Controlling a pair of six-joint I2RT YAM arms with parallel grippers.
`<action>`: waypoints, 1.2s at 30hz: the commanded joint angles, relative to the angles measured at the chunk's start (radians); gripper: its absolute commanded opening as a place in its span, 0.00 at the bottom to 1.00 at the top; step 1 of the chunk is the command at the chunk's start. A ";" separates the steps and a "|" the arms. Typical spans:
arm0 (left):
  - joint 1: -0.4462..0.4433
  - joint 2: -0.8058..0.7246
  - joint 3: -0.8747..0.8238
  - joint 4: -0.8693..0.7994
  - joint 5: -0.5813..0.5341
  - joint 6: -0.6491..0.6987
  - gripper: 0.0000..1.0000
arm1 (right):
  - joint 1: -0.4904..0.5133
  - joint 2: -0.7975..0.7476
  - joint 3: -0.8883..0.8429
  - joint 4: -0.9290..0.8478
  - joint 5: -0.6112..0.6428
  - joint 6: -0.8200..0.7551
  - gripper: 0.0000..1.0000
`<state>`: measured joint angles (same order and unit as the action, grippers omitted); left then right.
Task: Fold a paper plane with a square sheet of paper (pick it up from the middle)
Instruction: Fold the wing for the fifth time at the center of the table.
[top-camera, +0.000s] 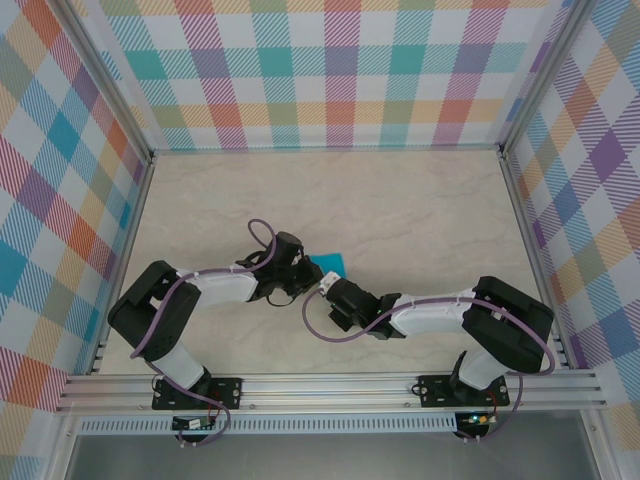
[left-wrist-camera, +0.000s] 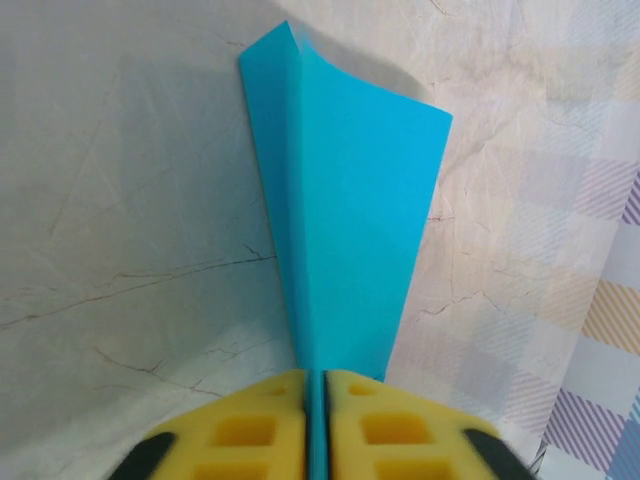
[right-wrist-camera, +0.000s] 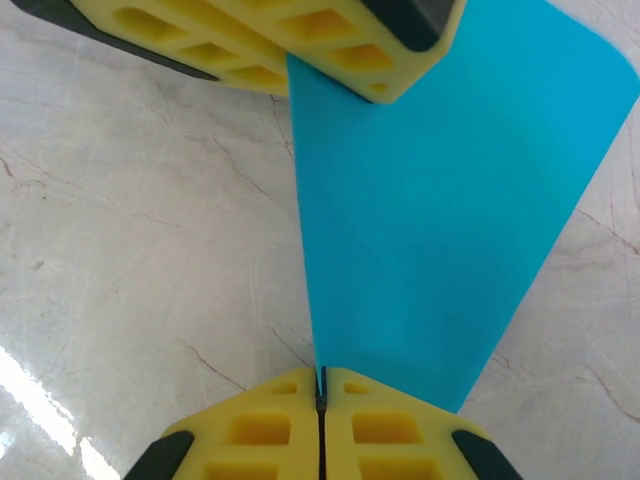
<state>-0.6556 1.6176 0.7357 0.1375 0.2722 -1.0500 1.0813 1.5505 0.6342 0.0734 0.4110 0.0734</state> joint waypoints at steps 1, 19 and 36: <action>0.014 -0.057 0.009 -0.060 -0.030 0.002 0.23 | 0.004 -0.002 0.024 -0.017 0.000 0.010 0.05; 0.018 -0.289 -0.010 -0.332 -0.218 0.038 0.50 | -0.132 -0.110 -0.035 0.051 -0.373 0.114 0.02; 0.017 -0.285 -0.026 -0.325 -0.206 0.030 0.50 | -0.262 -0.086 -0.090 0.141 -0.609 0.247 0.02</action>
<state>-0.6510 1.3411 0.7238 -0.1677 0.0677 -1.0248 0.8413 1.4574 0.5610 0.1581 -0.1181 0.2737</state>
